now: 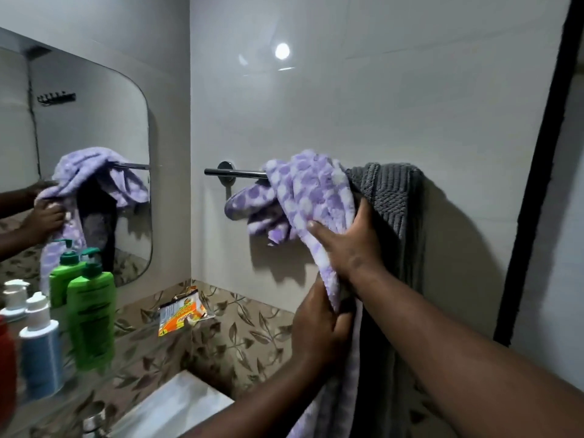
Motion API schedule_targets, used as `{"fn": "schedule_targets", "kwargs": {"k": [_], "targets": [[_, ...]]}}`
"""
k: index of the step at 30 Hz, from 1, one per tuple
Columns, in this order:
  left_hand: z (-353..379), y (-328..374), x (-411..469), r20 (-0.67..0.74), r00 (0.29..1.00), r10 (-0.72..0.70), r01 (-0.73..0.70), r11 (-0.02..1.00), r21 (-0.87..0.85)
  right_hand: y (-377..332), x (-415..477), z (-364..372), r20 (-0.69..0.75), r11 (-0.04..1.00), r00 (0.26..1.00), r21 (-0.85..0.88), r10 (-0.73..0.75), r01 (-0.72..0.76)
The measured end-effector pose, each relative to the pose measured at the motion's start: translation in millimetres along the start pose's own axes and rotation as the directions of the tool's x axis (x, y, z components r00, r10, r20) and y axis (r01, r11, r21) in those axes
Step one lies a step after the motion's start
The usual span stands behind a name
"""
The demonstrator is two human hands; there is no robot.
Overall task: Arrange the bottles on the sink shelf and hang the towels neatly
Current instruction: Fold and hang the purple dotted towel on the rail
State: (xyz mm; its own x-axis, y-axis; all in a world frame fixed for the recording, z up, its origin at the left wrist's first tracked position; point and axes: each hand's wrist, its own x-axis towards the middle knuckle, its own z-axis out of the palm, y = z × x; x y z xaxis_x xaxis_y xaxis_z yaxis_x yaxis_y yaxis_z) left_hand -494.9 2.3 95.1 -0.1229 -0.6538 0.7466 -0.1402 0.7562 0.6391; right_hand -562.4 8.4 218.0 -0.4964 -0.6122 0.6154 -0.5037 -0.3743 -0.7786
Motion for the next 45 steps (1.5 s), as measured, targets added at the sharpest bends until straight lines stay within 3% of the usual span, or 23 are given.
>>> {"fn": "schedule_targets", "kwargs": {"k": [2,5,8,12,15,16,18,20,22,23,25,27,29,30,32,34,35,36,38,39,40,41,45], "targets": [[-7.2,0.6,-5.2,0.044,0.997,0.059,-0.058,0.998,-0.029,8.2,-3.6,-16.4,-0.013,0.999,1.0,-0.036,0.011,-0.011],[3.6,19.0,-17.9,0.114,0.993,-0.008,0.046,0.944,-0.327,17.8,-16.8,-39.7,-0.048,0.999,0.999,0.042,0.022,-0.02],[1.1,33.4,16.7,0.079,0.952,-0.295,0.267,0.676,-0.687,24.0,-38.8,-54.0,-0.074,0.998,0.997,0.05,-0.019,0.023],[-0.8,61.2,51.8,0.124,0.92,-0.373,0.33,0.561,-0.759,40.7,-71.9,-72.5,0.021,0.998,1.0,-0.06,-0.004,0.006],[4.8,71.2,64.6,0.085,0.909,-0.407,0.339,0.609,-0.717,53.2,-87.2,-90.8,0.154,0.996,0.986,0.043,0.067,-0.075],[9.5,75.7,62.0,0.065,0.908,-0.415,0.338,0.63,-0.699,52.9,-89.3,-96.6,0.209,0.96,0.968,0.212,0.136,-0.181],[20.3,79.0,52.6,0.073,0.9,-0.43,0.355,0.625,-0.695,47.8,-92.5,-106.2,0.434,0.706,0.877,0.555,0.205,-0.44],[28.7,78.8,43.4,0.126,0.891,-0.436,0.373,0.546,-0.75,42.5,-90.1,-120.1,0.614,0.473,0.767,0.627,0.188,-0.618],[34.1,80.0,35.4,0.193,0.881,-0.431,0.409,0.492,-0.769,40.3,-85.5,-131.6,0.662,0.393,0.706,0.597,0.251,-0.699],[35.1,80.4,31.4,0.203,0.881,-0.428,0.42,0.509,-0.752,41.2,-82.4,-135.6,0.629,0.429,0.716,0.581,0.301,-0.691],[34.4,79.1,23.8,0.228,0.886,-0.405,0.45,0.626,-0.637,45.5,-75.3,-146.1,0.447,0.596,0.817,0.563,0.363,-0.573],[26.8,73.7,17.4,0.356,0.862,-0.36,0.495,0.748,-0.441,42.0,-68.4,-158.4,0.273,0.703,0.896,0.555,0.35,-0.444],[13.4,69.3,16.0,0.585,0.73,-0.353,0.509,0.852,-0.121,33.9,-62.4,-173.4,0.228,0.738,0.925,0.556,0.305,-0.381],[5.6,69.7,16.0,0.702,0.633,-0.327,0.419,0.907,0.044,28.2,-60.4,-180.4,0.223,0.759,0.931,0.539,0.289,-0.365],[-8.8,80.0,17.6,0.888,0.412,-0.204,0.074,0.979,0.191,14.8,-56.8,-191.0,0.224,0.811,0.939,0.478,0.26,-0.338],[-21.1,103.2,19.0,0.955,0.246,-0.166,-0.265,0.936,0.231,2.7,-54.7,-195.6,0.215,0.878,0.948,0.373,0.234,-0.301],[-24.7,116.1,19.3,0.955,0.265,-0.131,-0.347,0.912,0.221,-2.2,-54.2,-195.5,0.208,0.907,0.952,0.313,0.226,-0.284],[-25.0,126.2,18.6,0.931,0.365,-0.033,-0.392,0.901,0.185,-6.4,-54.3,-194.1,0.198,0.927,0.955,0.261,0.223,-0.27],[-19.1,137.1,18.3,0.648,0.718,0.256,-0.444,0.885,0.142,-12.9,-55.6,-189.1,0.177,0.949,0.96,0.192,0.216,-0.249],[-14.5,138.2,19.3,0.444,0.821,0.36,-0.467,0.87,0.159,-15.3,-56.5,-186.6,0.167,0.954,0.962,0.174,0.215,-0.244],[-9.9,137.8,21.1,0.307,0.861,0.406,-0.469,0.867,0.169,-16.9,-57.7,-184.9,0.158,0.957,0.964,0.161,0.215,-0.24],[-5.4,133.1,23.4,0.275,0.878,0.391,-0.442,0.884,0.153,-18.9,-58.3,-184.0,0.149,0.96,0.965,0.147,0.215,-0.237],[12.0,97.6,25.4,0.523,0.83,0.193,-0.288,0.952,0.105,-23.9,-56.8,-191.1,0.084,0.964,0.965,0.076,0.25,-0.256]]}}
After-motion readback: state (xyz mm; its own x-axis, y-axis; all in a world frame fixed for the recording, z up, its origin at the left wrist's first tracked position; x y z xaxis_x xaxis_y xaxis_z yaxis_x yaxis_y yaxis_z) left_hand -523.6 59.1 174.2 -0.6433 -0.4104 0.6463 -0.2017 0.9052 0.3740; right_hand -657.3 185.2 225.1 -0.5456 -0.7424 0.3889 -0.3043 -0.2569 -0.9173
